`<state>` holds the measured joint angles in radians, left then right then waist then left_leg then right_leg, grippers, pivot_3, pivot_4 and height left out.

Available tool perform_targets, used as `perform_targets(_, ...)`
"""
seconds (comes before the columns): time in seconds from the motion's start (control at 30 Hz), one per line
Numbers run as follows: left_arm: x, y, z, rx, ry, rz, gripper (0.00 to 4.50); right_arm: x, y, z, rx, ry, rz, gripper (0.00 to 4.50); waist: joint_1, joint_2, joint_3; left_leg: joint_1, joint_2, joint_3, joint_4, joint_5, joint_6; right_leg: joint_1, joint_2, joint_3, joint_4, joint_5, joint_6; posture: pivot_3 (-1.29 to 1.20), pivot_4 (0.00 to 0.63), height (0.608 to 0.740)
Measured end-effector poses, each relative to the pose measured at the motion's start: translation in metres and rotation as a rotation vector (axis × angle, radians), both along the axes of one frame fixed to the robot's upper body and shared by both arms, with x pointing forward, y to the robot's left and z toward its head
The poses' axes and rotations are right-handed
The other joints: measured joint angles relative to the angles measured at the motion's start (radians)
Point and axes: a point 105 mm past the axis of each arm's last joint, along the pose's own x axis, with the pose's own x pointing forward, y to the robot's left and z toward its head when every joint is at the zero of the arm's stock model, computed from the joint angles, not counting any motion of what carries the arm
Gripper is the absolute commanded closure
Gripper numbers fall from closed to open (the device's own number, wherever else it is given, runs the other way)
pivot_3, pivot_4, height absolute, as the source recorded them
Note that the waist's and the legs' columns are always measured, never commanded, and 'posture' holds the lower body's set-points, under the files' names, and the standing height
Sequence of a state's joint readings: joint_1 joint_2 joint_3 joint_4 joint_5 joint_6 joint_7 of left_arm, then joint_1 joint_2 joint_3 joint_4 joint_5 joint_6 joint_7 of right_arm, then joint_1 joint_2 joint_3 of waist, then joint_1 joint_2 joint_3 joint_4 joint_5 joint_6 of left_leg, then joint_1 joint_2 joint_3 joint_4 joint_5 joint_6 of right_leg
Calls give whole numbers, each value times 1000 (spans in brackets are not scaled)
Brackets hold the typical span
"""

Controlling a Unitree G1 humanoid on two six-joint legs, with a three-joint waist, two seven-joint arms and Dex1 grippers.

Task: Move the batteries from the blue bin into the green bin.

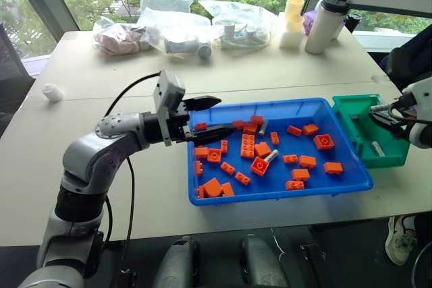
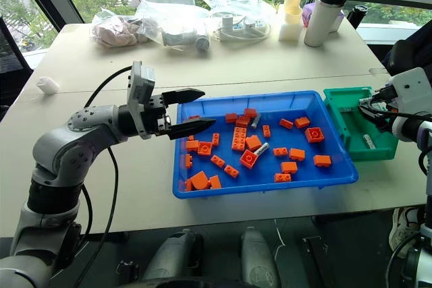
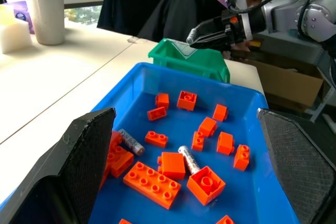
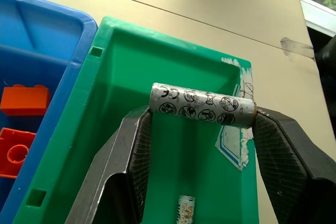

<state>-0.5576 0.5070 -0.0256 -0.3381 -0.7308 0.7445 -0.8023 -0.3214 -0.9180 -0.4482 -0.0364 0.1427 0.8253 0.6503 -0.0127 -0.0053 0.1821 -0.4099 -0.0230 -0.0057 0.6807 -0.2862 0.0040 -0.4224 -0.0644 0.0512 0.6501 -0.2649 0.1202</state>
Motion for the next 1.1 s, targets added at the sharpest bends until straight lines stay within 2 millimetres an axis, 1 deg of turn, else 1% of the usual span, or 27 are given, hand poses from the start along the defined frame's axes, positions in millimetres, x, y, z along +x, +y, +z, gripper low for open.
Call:
perform_targets(0.03, 1, 0, -1, 0, 4, 3, 0, 0, -2, -1, 4, -1, -17, 913, 0, 0, 0, 0, 0, 0, 0, 0, 0, 0, 0, 0, 0, 0, 0, 0, 150, 740)
perform_targets(0.07, 1, 1, -1, 0, 6, 4, 0, 0, -3, -3, 10, 1, -28, 389, 0, 0, 0, 0, 0, 0, 0, 0, 0, 0, 0, 0, 0, 0, 0, 0, 150, 740)
perform_targets(0.1, 2, 1, -1, 1, 7, 5, 0, 0, -5, -5, 16, 3, -40, 26, 1, 0, 0, 0, 0, 0, 0, 0, 0, 0, 0, 0, 0, 0, 0, 0, 150, 740)
perform_targets(0.17, 2, 1, -2, 0, 6, 9, 0, 1, -8, -6, 21, 2, -59, 26, 2, 0, 0, 0, 0, 0, 0, 0, 0, 0, 0, 0, 0, 0, 0, 0, 150, 740)
perform_targets(0.27, 3, 2, -2, 4, 1, 14, 0, 2, -7, -2, 33, -13, -57, 26, 1, 0, 0, 0, 0, 0, 0, 0, 0, 0, 0, 0, 0, 0, 0, 0, 150, 740)
perform_targets(0.33, 3, 3, -3, 10, 1, 19, 0, 5, -4, 2, 44, -29, -43, 26, 1, 0, 0, 0, 0, 0, 0, 0, 0, 0, 0, 0, 0, 0, 0, 0, 150, 740)
perform_targets(0.4, 3, 5, -4, 25, -3, 19, 0, 7, 5, 8, 61, -52, 7, 26, 0, 0, 0, 0, 0, 0, 0, 0, 0, 0, 0, 0, 0, 0, 0, 0, 150, 740)
perform_targets(0.5, 2, 10, -7, 80, -15, 14, 0, 9, 29, 21, 69, -86, 137, 26, -2, 0, 0, 0, 0, 0, 0, 0, 0, 0, 1, 0, 0, 0, 0, 0, 150, 740)
perform_targets(0.53, 0, 12, -11, 124, -20, -1, 0, 8, 44, 24, 67, -83, 219, 26, -2, 0, 0, 0, 0, 0, 0, 0, 0, 0, 1, 0, 0, 0, 0, 0, 150, 740)
perform_targets(0.6, -6, 19, -18, 236, -41, -40, 0, 3, 82, 26, 53, -40, 428, 26, -5, 0, 0, 0, 1, 0, 0, 0, 0, 0, 1, 0, 0, 0, 0, 0, 150, 740)
perform_targets(0.63, -11, 23, -20, 293, -51, -67, 0, -3, 103, 23, 46, -1, 547, 26, -5, 0, 0, 0, 1, 0, 0, 0, 0, 0, 1, 0, -1, 0, 0, 0, 150, 740)
perform_targets(0.7, -20, 32, -21, 388, -74, -123, 0, -12, 135, 12, 38, 97, 739, 26, -4, 0, 1, 0, 1, -1, 0, 0, 0, 1, 1, -1, -1, 0, 0, 0, 150, 740)
perform_targets(0.77, -25, 36, -19, 434, -97, -156, 0, -16, 155, 0, 42, 171, 859, 26, 1, -1, 1, 0, 1, -1, 1, 0, 0, 1, 0, -1, -1, 0, 0, 0, 150, 740)
perform_targets(0.87, -29, 36, -19, 456, -114, -189, 0, -13, 174, -4, 20, 198, 962, 26, 4, -1, 1, 0, 0, -1, 1, 0, 0, 2, 0, -1, -1, 0, 0, 0, 150, 740)
perform_targets(0.93, -30, 36, -20, 479, -125, -193, 0, -10, 181, -7, -1, 203, 999, 26, 3, -1, 1, 0, 0, -1, 1, 0, 0, 2, 0, -1, -1, 0, 0, 0, 150, 740)
perform_targets(1.03, -35, 35, -21, 495, -137, -200, 0, -9, 184, -25, -40, 268, 1046, 26, 1, -1, 1, 0, 1, -1, 1, 0, 1, 1, 0, -1, -1, 0, 0, 0, 150, 740)
perform_targets(1.1, -41, 34, -24, 507, -131, -209, 0, -13, 186, -39, -71, 324, 1100, 26, 0, -1, 1, 0, 1, -1, 1, 0, 1, 1, 0, -1, -1, 0, 0, 0, 150, 740)
